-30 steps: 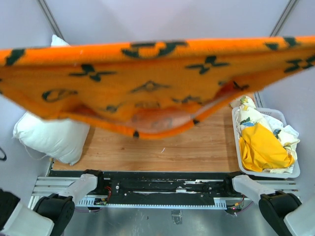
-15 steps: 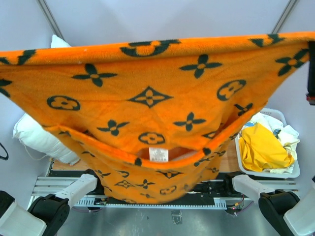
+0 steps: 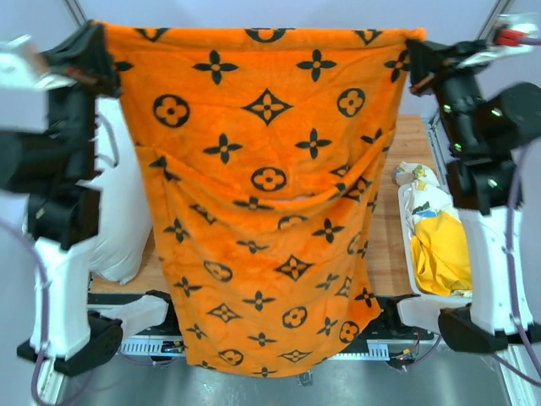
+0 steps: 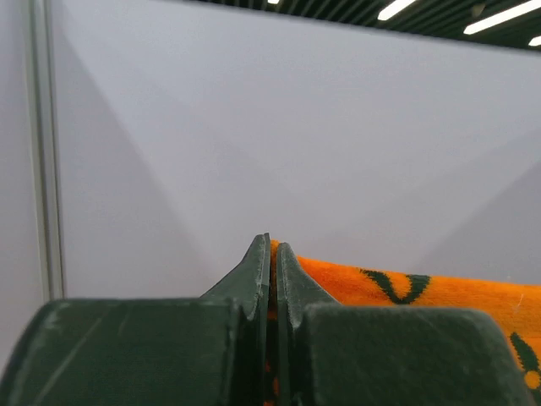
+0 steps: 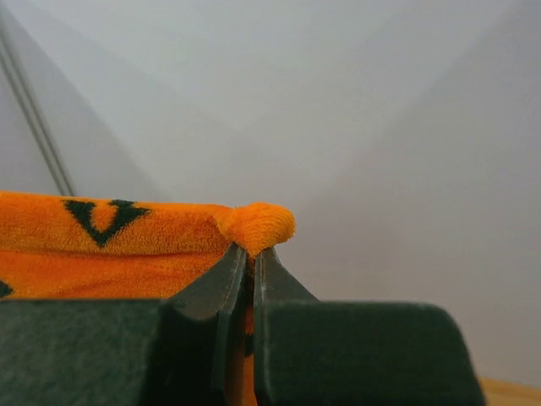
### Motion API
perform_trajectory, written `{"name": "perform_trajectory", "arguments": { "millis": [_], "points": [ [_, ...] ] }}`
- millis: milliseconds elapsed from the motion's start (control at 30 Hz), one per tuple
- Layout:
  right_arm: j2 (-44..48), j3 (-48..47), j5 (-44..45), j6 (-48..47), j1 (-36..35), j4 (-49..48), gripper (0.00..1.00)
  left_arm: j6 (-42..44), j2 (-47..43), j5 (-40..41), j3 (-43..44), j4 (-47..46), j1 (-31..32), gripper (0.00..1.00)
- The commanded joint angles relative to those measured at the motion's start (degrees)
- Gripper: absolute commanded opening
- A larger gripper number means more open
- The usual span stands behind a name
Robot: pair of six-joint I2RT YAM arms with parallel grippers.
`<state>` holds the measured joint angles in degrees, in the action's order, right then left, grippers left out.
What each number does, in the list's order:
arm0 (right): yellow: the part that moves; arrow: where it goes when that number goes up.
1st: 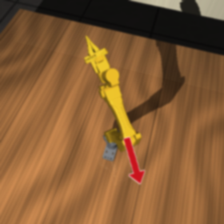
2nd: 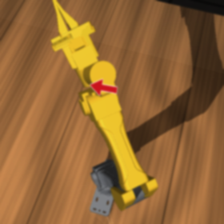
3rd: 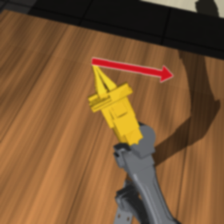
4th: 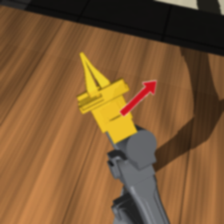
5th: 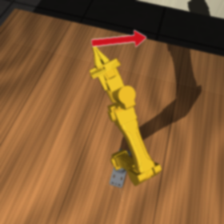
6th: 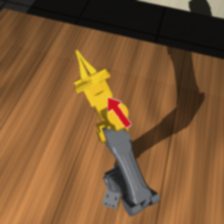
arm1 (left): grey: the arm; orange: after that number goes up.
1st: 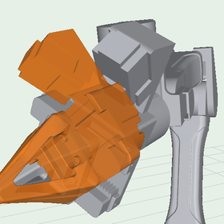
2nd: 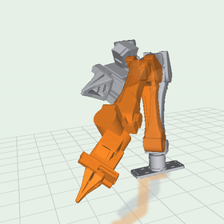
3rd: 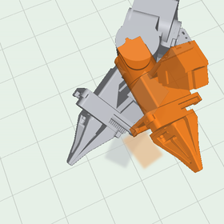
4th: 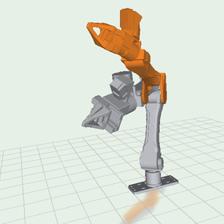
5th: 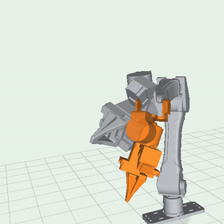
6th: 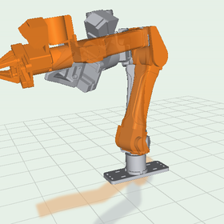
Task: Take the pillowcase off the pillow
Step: Fold the pillowcase at the center of the board.
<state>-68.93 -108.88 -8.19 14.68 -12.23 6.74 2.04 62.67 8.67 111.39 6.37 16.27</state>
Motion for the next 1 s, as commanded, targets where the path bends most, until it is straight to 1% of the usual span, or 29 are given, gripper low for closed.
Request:
{"name": "perform_trajectory", "arguments": {
  "millis": [0, 67, 100, 133, 200, 300, 400, 433, 500, 600, 800, 967],
  "points": [
    [-5.0, 8.1, 8.0, -2.3, 0.9, -7.6, 0.01, 2.8, 9.2, 8.3, -5.8, -6.5, -2.4, 0.0],
    [-8.2, 10.6, 8.7, -2.3, 1.4, -9.6, 0.01, -3.9, 14.0, 2.7, -6.5, -6.5, -8.9, 0.0],
    [-10.1, 11.1, 8.8, -2.2, 1.8, -10.4, 0.01, -7.4, 16.6, -1.2, -6.8, -7.0, -11.8, 0.0],
    [-12.1, 11.0, 8.8, -2.1, 2.2, -10.8, 0.01, -9.8, 18.9, -3.4, -6.7, -7.3, -14.1, 0.0],
    [-17.4, 8.9, 8.2, -1.8, 3.4, -10.1, 0.01, -12.1, 25.1, -6.0, -3.3, -6.3, -16.2, 0.0],
    [-22.6, 5.2, 7.5, -1.5, 4.2, -9.2, 0.01, -12.1, 30.2, -7.1, 0.0, -5.9, -16.6, 0.0],
    [-26.3, 4.7, 7.2, -0.9, 4.4, -10.5, 0.01, -12.0, 34.1, -8.3, 1.3, -6.0, -17.0, 0.0],
    [-27.5, 4.9, 7.0, -0.7, 4.4, -11.2, 0.01, -11.8, 35.2, -9.1, 0.8, -6.6, -17.0, 0.0],
    [-29.6, 5.2, 6.4, -0.3, 4.4, -12.0, 0.01, -11.7, 36.2, -10.9, -3.2, -10.1, -17.2, 0.0],
    [-32.5, 5.1, 5.1, 0.2, 4.5, -12.8, 0.01, -13.0, 38.1, -10.7, -8.4, -13.8, -17.9, 0.0],
    [-35.4, 3.3, 4.1, -0.4, 5.1, -12.5, 0.01, -16.3, 40.4, -12.7, -10.8, -16.3, -20.1, 0.0],
    [-35.1, 6.1, 4.2, 0.1, 5.4, -14.5, 0.01, -16.2, 40.3, -13.1, -12.6, -18.0, -20.1, 0.0]
  ]
}}
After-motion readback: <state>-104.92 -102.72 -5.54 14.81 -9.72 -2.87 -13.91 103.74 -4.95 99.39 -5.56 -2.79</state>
